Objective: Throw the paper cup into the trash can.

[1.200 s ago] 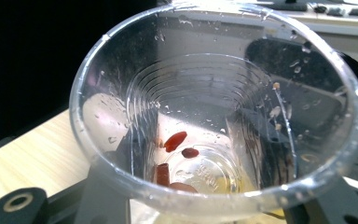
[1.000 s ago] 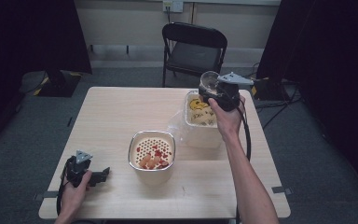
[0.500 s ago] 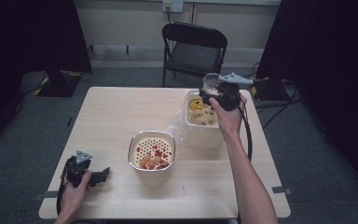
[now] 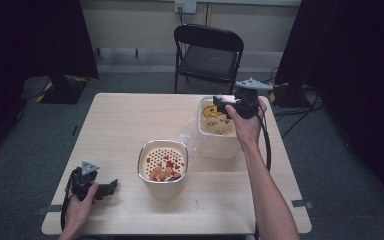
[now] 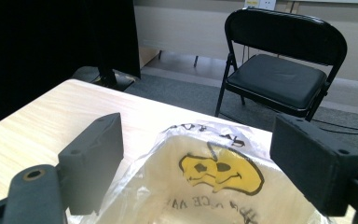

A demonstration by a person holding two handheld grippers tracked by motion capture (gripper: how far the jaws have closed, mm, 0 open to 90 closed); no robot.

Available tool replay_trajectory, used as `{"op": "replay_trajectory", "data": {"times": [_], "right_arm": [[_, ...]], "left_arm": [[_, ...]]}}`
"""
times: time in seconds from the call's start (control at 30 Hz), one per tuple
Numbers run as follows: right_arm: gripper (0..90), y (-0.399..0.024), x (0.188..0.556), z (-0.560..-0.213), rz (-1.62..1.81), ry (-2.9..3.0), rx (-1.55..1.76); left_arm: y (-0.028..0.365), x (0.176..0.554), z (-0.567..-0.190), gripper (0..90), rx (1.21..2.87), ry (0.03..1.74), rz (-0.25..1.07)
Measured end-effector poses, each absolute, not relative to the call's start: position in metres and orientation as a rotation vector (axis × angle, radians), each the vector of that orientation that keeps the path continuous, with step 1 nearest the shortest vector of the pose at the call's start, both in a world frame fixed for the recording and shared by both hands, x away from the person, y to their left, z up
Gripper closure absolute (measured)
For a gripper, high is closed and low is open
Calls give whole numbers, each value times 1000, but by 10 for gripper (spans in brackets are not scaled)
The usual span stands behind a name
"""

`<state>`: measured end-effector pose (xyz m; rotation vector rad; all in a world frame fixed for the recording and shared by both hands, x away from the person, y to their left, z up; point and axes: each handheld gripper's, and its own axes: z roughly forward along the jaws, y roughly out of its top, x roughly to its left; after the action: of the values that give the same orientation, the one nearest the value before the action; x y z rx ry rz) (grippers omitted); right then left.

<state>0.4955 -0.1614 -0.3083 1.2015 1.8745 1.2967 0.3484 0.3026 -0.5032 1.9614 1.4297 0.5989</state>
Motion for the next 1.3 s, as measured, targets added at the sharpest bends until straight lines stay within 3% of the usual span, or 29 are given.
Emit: {"op": "replay_trajectory", "data": {"times": [0.4, 0.9, 1.3], "right_arm": [[172, -170, 472, -311, 1339, 1893, 1162], [172, -181, 409, -324, 1319, 1913, 1089], [159, -198, 355, -396, 1253, 1995, 1181]], "left_arm": [[303, 348, -503, 2, 1966, 1426, 604], [302, 348, -503, 0, 1961, 1428, 593], [302, 348, -503, 0, 1960, 1428, 593]]}}
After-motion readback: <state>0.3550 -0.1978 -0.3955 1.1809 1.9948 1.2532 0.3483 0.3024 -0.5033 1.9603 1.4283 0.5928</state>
